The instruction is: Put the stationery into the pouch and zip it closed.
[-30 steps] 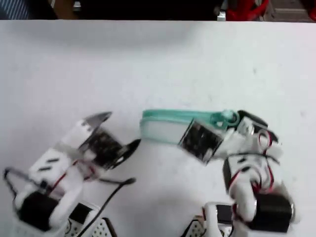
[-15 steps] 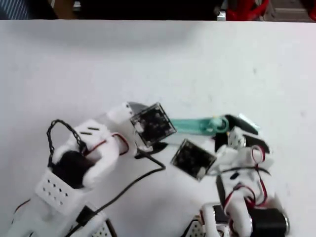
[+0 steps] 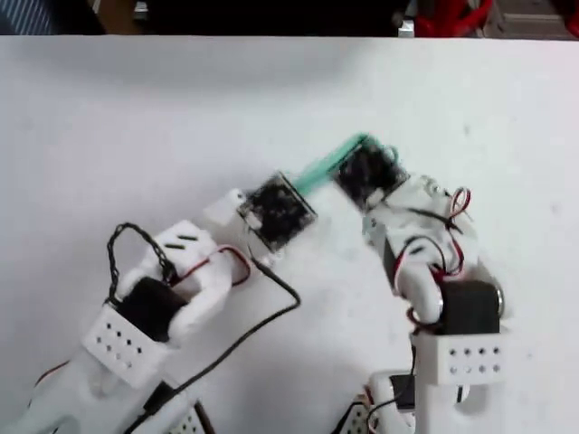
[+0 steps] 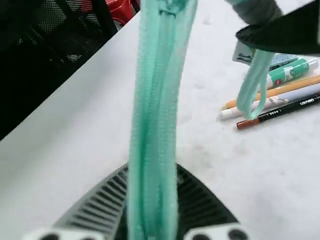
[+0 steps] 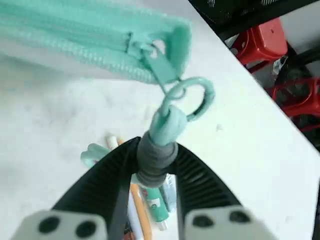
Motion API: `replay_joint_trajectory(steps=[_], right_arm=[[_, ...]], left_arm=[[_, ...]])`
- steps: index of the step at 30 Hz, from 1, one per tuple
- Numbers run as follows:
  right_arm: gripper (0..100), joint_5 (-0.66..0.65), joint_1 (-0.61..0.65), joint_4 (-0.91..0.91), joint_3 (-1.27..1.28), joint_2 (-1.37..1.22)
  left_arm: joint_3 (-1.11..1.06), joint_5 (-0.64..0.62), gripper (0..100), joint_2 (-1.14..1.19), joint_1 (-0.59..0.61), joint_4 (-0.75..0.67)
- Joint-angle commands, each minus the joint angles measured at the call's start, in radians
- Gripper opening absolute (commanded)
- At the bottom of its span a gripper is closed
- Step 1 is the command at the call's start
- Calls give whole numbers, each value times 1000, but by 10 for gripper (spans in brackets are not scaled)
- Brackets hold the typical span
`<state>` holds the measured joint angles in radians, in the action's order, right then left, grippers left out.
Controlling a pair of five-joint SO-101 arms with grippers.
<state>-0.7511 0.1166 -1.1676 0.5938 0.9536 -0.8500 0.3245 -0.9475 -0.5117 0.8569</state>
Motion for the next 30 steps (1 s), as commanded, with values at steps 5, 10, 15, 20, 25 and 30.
replay_joint_trajectory(steps=[5, 10, 15, 20, 25, 30], right_arm=[[17, 213, 36, 1, -164, -128], [17, 275, 165, -84, -344, -197], [17, 376, 306, -170, -531, -349], [17, 400, 288, -206, -615, -532], [17, 391, 248, -209, -597, -536], [17, 390, 252, -213, -548, -486]], left_arm=[[213, -164, 24, -1, -4, 164], [308, -201, 24, 1, -5, 269], [252, -224, 24, -1, -21, 270], [153, -224, 24, -2, -8, 238], [-5, -224, 24, -90, 19, 146], [-120, -222, 44, -326, 18, 172]])
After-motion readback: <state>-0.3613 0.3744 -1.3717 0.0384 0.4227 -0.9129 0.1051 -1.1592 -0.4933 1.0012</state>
